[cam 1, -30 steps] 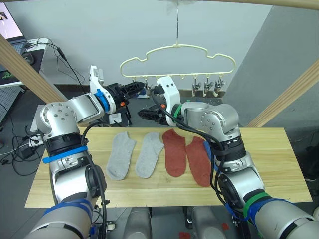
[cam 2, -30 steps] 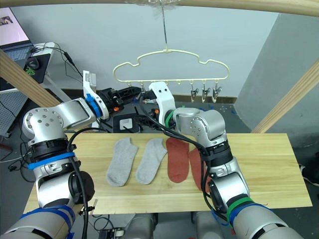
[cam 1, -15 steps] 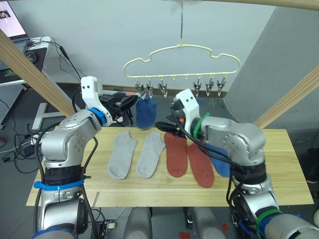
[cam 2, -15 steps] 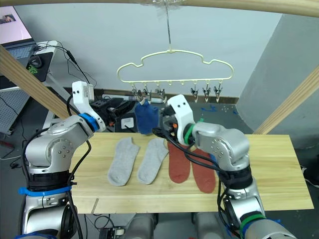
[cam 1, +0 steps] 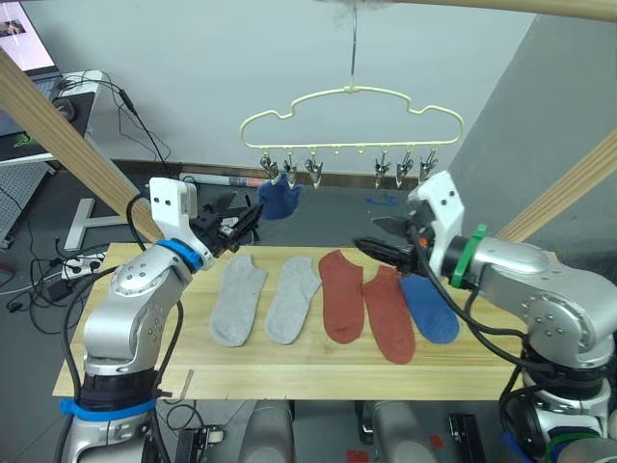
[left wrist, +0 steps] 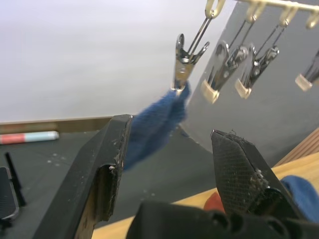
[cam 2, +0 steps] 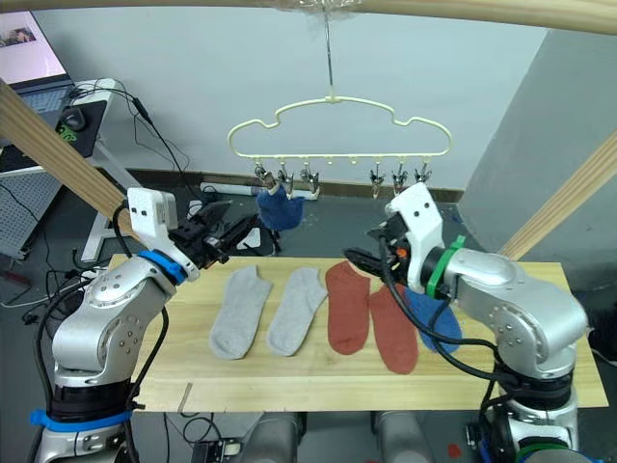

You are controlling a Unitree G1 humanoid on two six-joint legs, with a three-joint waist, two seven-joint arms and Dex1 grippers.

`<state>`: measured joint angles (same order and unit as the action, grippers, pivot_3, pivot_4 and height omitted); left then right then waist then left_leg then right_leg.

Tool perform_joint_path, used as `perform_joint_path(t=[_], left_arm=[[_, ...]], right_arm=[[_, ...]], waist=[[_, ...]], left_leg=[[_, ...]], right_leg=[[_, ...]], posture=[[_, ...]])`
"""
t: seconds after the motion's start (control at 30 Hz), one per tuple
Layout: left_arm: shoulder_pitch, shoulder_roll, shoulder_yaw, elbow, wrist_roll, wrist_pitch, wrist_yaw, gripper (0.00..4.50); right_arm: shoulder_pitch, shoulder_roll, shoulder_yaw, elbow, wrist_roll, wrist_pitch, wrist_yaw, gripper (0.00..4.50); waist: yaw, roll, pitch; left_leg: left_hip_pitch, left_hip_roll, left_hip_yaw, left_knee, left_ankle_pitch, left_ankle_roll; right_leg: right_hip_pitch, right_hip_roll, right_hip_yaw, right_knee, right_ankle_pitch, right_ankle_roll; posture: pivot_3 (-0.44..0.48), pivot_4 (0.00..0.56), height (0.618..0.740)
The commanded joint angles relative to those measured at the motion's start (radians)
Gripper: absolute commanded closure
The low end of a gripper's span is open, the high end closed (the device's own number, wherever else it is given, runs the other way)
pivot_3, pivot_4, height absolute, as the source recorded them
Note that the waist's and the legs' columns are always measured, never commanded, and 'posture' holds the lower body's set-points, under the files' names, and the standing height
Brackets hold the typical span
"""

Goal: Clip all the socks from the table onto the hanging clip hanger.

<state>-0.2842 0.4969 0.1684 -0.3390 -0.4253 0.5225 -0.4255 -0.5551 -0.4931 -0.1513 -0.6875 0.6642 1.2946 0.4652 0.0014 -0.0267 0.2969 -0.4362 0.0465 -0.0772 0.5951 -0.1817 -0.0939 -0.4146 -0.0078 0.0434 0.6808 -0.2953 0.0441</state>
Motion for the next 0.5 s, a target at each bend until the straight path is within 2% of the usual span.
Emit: perform_joint_path(t=[0.03,0.2,0.4,0.43,0.5], left_arm=[[0.019,-0.028,-0.034,-0.064,0.039,-0.056,0.018,1.62],[0.032,-0.062,-0.109,-0.053,0.120,-0.152,0.017,1.62],[-0.003,-0.141,-0.141,0.009,0.195,-0.252,0.071,1.62],[-0.007,-0.151,-0.145,0.020,0.207,-0.271,0.076,2.01],[-0.016,-0.172,-0.152,0.037,0.227,-0.287,0.091,2.43]], right_arm=[[0.028,-0.074,-0.067,-0.057,0.067,-0.038,0.068,1.62],[0.040,-0.182,-0.130,-0.066,0.145,-0.062,0.135,1.62],[0.051,-0.257,-0.170,-0.068,0.210,-0.100,0.164,1.62],[0.055,-0.269,-0.172,-0.066,0.217,-0.105,0.164,1.60],[0.064,-0.293,-0.171,-0.062,0.224,-0.116,0.164,1.60]], waist=[[0.005,0.000,0.000],[0.017,0.000,0.000],[0.021,0.000,0.000],[0.022,0.000,0.000],[0.022,0.000,0.000]], left_leg=[[0.000,0.000,0.000,0.000,0.000,0.000],[0.000,-0.001,0.000,0.004,0.000,0.000],[0.001,0.000,-0.001,0.006,0.000,0.000],[0.001,0.000,-0.001,0.007,0.000,0.000],[0.001,-0.001,-0.001,0.009,0.000,0.000]], right_leg=[[0.000,0.000,0.000,0.000,0.000,0.000],[0.002,0.000,0.000,0.000,0.000,0.000],[0.004,0.001,0.000,0.000,0.000,0.000],[0.005,0.001,0.000,0.000,0.000,0.000],[0.006,0.000,0.000,0.000,0.000,0.000]], posture=[[0.130,0.255,0.740],[0.123,0.253,0.740],[0.111,0.249,0.740],[0.111,0.249,0.740],[0.105,0.250,0.740]])
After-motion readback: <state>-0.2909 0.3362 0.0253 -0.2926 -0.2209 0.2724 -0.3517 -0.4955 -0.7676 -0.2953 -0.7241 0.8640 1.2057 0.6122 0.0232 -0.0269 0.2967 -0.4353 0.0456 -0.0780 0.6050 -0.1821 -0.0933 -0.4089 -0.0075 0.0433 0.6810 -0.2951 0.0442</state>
